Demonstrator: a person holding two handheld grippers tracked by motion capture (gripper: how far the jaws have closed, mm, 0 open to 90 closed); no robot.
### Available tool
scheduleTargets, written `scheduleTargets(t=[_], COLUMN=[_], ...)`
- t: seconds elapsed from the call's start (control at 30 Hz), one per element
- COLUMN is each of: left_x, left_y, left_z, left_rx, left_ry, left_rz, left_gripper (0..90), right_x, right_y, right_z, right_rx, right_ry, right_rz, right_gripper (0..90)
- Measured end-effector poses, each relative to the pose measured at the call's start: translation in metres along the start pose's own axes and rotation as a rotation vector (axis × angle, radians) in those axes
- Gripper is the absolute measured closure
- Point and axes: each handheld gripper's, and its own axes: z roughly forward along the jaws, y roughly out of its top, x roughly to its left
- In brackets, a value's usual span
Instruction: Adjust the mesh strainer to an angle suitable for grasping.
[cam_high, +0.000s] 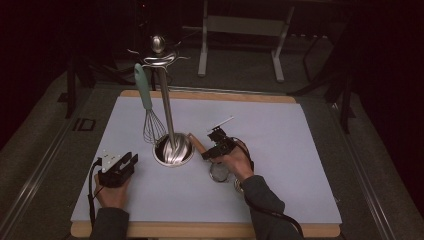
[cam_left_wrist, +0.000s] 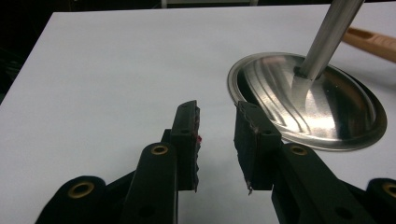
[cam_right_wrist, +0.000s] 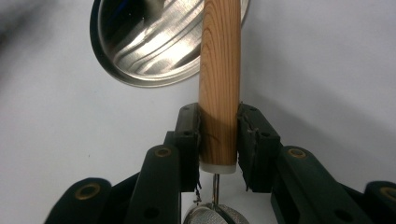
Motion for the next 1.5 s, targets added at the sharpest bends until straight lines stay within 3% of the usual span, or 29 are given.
scheduleTargets(t=[0.53, 0.87, 1.5], left_x=[0.0, 0.0, 0.0], left_y=[0.0, 0.0, 0.0], left_z=[0.0, 0.0, 0.0], left_rx=[0.0, 0.0, 0.001], left_ry=[0.001, 0.001, 0.002], left_rz=[0.0, 0.001, 0.002], left_gripper=[70.6, 70.5, 70.2], right_x=[-0.004, -0.004, -0.006], right_y=[-0.005, -0.008, -0.012], right_z=[-0.022, -0.038, -0.051], right_rx=[-0.04, -0.101, -0.169], right_ry=[-0.027, -0.01, 0.001], right_rz=[-0.05, -0.108, -0.15], right_gripper=[70.7, 70.7, 70.6])
